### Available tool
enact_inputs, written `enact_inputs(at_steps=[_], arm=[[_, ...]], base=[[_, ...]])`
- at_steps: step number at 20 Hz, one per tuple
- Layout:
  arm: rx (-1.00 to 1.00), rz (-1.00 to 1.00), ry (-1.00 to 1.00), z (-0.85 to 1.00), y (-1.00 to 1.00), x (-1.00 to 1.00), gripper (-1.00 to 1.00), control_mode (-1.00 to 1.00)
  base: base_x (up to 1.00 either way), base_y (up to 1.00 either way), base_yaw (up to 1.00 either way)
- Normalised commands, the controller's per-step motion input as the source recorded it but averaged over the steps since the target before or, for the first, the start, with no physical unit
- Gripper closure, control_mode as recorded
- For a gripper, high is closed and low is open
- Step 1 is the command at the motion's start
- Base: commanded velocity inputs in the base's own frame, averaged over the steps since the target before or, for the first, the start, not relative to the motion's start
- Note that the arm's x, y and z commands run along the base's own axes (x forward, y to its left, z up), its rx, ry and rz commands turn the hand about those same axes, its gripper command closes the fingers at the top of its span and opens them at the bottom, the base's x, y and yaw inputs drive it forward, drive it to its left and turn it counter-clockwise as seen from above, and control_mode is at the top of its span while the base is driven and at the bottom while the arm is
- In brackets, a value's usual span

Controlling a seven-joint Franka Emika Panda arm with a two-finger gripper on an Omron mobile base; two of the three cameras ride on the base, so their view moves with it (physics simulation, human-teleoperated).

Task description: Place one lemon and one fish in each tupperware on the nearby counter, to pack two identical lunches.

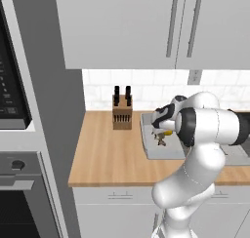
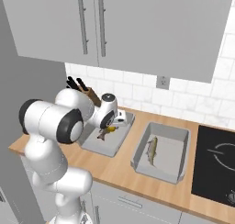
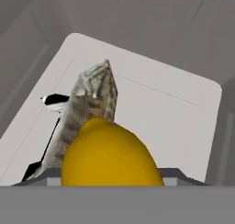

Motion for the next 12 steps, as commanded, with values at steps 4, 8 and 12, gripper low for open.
enact_inputs(at_steps=[4,8,12], arm=[[0.0,0.0,-0.04,-0.2,0.0,-0.04,-1.0,-1.0],[0.0,0.0,-0.12,0.0,0.0,-0.12,-1.0,-1.0],[0.0,0.03,-0.17,0.09,0.06,-0.37,-1.0,-1.0]], base=[[0.0,0.0,0.0],[0.0,0.0,0.0],[0.0,0.0,0.0]])
